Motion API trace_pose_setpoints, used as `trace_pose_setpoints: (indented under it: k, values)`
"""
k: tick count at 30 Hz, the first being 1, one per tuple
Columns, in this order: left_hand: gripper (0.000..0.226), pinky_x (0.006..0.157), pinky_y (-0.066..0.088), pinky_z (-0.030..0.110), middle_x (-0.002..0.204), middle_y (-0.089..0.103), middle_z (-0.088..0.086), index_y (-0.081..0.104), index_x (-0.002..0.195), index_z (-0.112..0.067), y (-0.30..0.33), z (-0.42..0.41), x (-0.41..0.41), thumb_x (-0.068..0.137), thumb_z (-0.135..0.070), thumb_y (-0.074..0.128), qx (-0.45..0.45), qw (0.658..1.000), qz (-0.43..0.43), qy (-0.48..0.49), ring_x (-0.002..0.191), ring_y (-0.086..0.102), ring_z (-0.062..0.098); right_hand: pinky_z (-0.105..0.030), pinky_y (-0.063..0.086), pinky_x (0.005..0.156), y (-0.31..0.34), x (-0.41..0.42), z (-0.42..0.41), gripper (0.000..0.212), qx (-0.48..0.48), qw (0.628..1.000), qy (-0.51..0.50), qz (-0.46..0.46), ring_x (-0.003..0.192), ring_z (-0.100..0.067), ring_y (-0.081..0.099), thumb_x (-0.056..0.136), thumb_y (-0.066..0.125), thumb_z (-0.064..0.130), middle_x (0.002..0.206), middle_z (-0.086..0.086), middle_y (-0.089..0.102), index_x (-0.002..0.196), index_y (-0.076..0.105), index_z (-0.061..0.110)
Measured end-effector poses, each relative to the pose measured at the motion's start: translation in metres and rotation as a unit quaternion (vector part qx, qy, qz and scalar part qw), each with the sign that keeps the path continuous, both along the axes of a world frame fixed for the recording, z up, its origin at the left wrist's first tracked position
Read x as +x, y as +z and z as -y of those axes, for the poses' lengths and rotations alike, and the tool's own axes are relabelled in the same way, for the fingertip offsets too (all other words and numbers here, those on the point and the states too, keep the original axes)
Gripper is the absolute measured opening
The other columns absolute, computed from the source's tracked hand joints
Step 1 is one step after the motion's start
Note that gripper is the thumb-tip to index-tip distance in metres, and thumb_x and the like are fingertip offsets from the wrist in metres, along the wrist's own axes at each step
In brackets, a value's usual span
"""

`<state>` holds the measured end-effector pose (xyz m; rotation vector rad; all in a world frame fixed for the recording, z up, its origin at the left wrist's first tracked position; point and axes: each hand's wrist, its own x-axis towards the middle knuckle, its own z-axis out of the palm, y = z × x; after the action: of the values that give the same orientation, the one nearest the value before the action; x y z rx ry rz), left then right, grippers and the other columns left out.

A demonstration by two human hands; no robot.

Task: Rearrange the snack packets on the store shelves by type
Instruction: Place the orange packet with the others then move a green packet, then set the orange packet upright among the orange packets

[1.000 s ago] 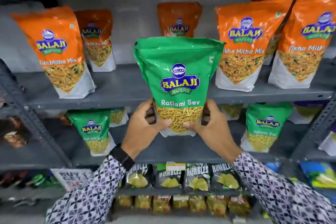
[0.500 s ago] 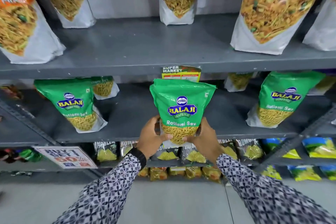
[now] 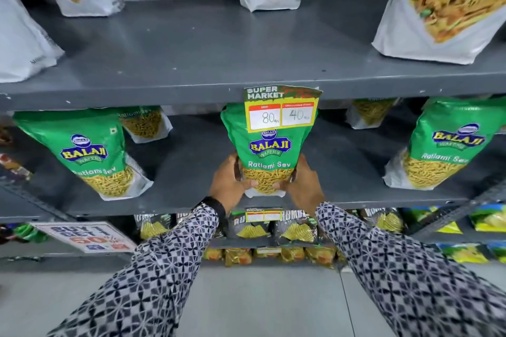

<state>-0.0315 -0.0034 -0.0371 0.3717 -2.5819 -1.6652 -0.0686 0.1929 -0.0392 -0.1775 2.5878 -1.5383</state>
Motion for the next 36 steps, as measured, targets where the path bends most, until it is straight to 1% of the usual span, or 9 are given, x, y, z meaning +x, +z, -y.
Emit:
trace_pose_setpoints:
  k: [6,10,13,16,24,27,31,34,36]
  values:
    - [0.066,0.100,0.055,0.037,0.121,0.070,-0.011,0.054,0.128,-0.029,0.006,0.001,0.004,0.075,-0.008,0.088,-0.010,1.000,0.008,-0.004,0.114,0.068,0.013,-0.038,0.057,0.088,0.006,-0.001,-0.002,0.071,0.037,0.999,0.013,0.006,0.097,-0.021,0.067,0.072,0.089,0.009,0.109,0.001,0.071,0.128,0.046,0.016]
    - [0.060,0.081,0.047,0.011,0.108,0.063,-0.018,0.054,0.127,-0.026,0.028,-0.003,0.025,0.079,-0.008,0.085,-0.014,0.999,-0.011,0.036,0.098,0.063,0.003,-0.038,0.055,0.090,0.022,0.012,-0.013,0.071,0.043,0.999,-0.009,-0.008,0.106,-0.020,0.065,0.072,0.091,0.020,0.115,0.003,0.069,0.129,0.050,0.016]
    - [0.042,0.084,0.053,0.021,0.106,0.067,-0.009,0.064,0.125,-0.018,0.055,-0.007,0.047,0.086,-0.017,0.080,-0.048,0.996,-0.039,0.068,0.089,0.064,0.001,-0.034,0.051,0.096,0.049,0.034,-0.028,0.066,0.008,0.998,-0.039,-0.050,0.110,-0.014,0.061,0.078,0.087,0.020,0.116,0.006,0.066,0.135,0.056,0.016]
    - [0.020,0.087,0.059,0.029,0.097,0.074,-0.013,0.073,0.110,-0.022,0.092,-0.018,0.074,0.091,-0.024,0.075,-0.069,0.995,-0.066,0.034,0.087,0.068,0.000,-0.023,0.053,0.090,0.087,0.060,-0.050,0.051,-0.041,0.993,-0.045,-0.105,0.099,-0.014,0.065,0.081,0.085,0.015,0.111,0.005,0.067,0.127,0.062,0.016]
    - [0.012,0.079,0.052,0.010,0.091,0.076,-0.018,0.080,0.101,-0.025,0.231,-0.096,0.090,0.090,-0.025,0.074,-0.088,0.966,-0.222,-0.100,0.081,0.070,-0.006,-0.012,0.052,0.077,0.210,0.079,-0.103,0.040,-0.097,0.958,-0.050,-0.265,0.080,-0.008,0.066,0.082,0.080,0.002,0.100,-0.005,0.071,0.112,0.063,0.023]
    - [0.018,0.083,0.054,0.016,0.093,0.075,-0.013,0.075,0.106,-0.028,0.269,-0.122,0.054,0.089,-0.022,0.074,-0.049,0.957,-0.269,-0.099,0.082,0.070,-0.001,-0.015,0.052,0.079,0.247,0.063,-0.123,0.041,-0.090,0.941,-0.084,-0.316,0.088,-0.009,0.066,0.083,0.081,0.009,0.105,-0.004,0.070,0.117,0.062,0.022]
    - [0.050,0.098,0.050,0.026,0.128,0.064,0.003,0.058,0.135,-0.020,0.297,-0.147,0.002,0.089,-0.021,0.078,-0.012,0.963,-0.250,-0.099,0.115,0.062,0.017,-0.028,0.047,0.092,0.276,0.037,-0.155,0.064,-0.058,0.914,-0.177,-0.362,0.113,-0.020,0.057,0.081,0.084,0.020,0.126,-0.006,0.057,0.136,0.053,0.011]
    - [0.081,0.113,0.041,0.038,0.155,0.044,0.009,0.034,0.156,-0.014,0.308,-0.166,-0.026,0.088,-0.019,0.079,0.030,0.975,-0.176,-0.132,0.139,0.046,0.023,-0.019,0.038,0.094,0.288,0.016,-0.173,0.075,-0.050,0.931,-0.178,-0.314,0.115,-0.015,0.052,0.076,0.087,0.014,0.124,-0.002,0.055,0.139,0.047,0.008]
    - [0.089,0.118,0.039,0.042,0.156,0.044,0.005,0.031,0.157,-0.016,0.308,-0.174,-0.042,0.085,-0.017,0.083,0.035,0.976,-0.160,-0.145,0.144,0.042,0.022,-0.032,0.047,0.104,0.290,0.002,-0.179,0.085,-0.061,0.949,-0.146,-0.271,0.123,-0.016,0.058,0.074,0.089,0.018,0.134,0.000,0.061,0.145,0.041,0.018]
